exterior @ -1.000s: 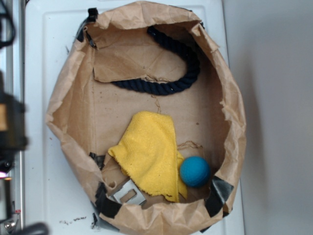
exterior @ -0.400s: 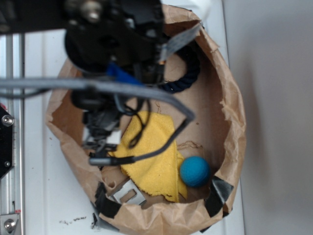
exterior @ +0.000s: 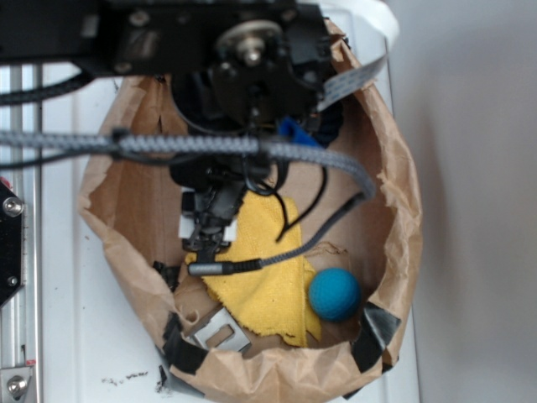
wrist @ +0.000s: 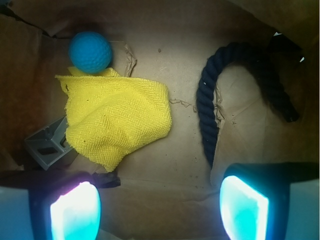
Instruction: Grab the blue rope.
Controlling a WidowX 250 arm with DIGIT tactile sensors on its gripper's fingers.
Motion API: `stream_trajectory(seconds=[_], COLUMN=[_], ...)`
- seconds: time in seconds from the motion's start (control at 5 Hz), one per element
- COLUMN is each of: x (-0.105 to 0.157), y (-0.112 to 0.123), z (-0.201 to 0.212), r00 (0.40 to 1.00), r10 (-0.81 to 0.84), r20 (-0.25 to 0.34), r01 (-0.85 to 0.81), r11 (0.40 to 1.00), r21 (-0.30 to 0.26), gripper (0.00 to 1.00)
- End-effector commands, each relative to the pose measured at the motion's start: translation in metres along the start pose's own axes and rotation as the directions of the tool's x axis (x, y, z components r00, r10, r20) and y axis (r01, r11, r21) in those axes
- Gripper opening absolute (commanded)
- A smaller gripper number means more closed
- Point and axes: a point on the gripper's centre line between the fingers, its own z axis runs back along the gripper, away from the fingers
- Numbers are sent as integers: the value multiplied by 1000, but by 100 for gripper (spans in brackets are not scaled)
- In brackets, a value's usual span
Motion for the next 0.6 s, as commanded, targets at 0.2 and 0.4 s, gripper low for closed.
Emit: stream_trajectory(seconds=[0.2, 0.4], x=[9, 21], y=[-7, -4], z=[-19, -47], r00=[997, 998], r10=[-23, -39], r20=[78, 47], r01=[14, 31], r11=[993, 987], r21=[119, 159], gripper=[100, 100])
